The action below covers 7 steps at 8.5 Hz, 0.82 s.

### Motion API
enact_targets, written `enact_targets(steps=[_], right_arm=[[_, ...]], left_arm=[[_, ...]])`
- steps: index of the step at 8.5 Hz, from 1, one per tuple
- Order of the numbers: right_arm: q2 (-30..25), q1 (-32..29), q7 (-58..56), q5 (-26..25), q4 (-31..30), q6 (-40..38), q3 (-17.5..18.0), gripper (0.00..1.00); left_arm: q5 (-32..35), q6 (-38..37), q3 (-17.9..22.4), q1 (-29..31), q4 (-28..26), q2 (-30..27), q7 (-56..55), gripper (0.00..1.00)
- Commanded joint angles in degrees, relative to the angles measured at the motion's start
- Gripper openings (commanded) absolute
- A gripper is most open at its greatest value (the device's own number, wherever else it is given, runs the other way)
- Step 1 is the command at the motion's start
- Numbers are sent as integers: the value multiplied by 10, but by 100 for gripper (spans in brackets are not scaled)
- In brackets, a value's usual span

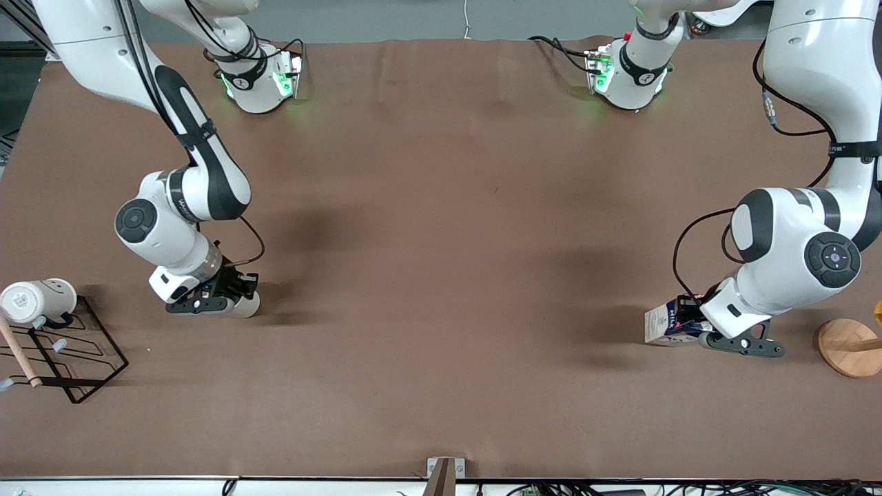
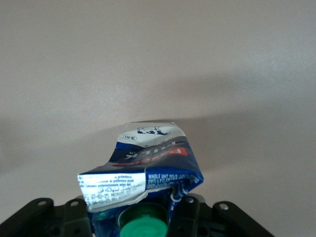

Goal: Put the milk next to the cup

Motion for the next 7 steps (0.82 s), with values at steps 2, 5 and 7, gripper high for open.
enact_targets(steps=[2, 5, 7], right_arm=[[-12, 0, 41, 1, 32, -46, 8, 0], [-50, 85, 171, 0, 121, -199, 10, 0], [-45, 191, 306, -7, 167, -210, 8, 0]], left_arm=[[-7, 2, -1, -1, 1, -17, -6, 31], [-6, 1, -1, 2, 4, -23, -5, 32], [-13, -1, -1, 2, 15, -27, -6, 32]])
